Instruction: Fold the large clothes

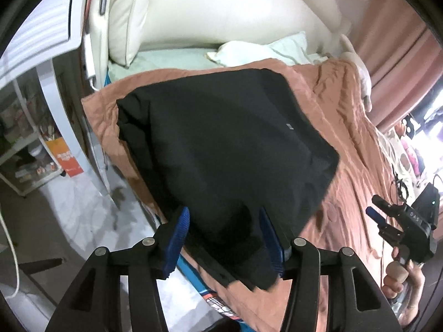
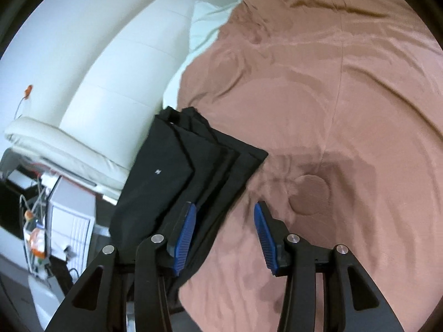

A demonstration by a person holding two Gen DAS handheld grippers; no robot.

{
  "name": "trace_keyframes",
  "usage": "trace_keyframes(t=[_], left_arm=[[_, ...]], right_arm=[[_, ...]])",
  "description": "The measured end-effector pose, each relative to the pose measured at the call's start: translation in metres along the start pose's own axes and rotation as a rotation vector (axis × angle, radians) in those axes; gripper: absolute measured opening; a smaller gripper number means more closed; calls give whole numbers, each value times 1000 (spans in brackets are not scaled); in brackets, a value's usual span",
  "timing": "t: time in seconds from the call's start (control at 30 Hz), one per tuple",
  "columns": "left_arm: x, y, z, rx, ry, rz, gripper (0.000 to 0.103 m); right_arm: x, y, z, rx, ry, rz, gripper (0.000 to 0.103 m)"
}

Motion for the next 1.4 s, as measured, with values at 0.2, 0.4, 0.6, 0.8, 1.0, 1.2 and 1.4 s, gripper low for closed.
trace_keyframes(t=[0.2, 0.4, 0.6, 0.8, 1.0, 1.2, 1.4], left_arm=[[6, 40, -39, 26, -56, -76, 91], [20, 77, -78, 61, -125, -130, 99], [46, 112, -110, 97, -191, -163, 102], [71, 150, -134, 150, -239, -212, 102], [97, 180, -146, 182, -295, -232, 102], [130, 215, -157, 205, -375, -265, 102], [160, 249, -173, 234, -453, -316, 102]], right_arm=[[0, 54, 7, 13, 47, -35, 75], [1, 118, 11, 30, 89, -94, 102], [13, 176, 7, 54, 134, -151, 103], [36, 224, 10, 91, 242, -190, 103], [61, 274, 13, 111, 297, -239, 103], [87, 331, 11, 166, 357, -312, 103], [119, 378, -3, 222, 378, -373, 103]])
Point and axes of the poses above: each gripper's, at about its wrist camera, not at the fingertips, and y roughly against the way its jaws point, z to its left, x to its underside, the point moved 10 cm from there along -y, roughly the way its jaws point, and after that the axes turned 8 degrees about -z, right-handed, at the moved point
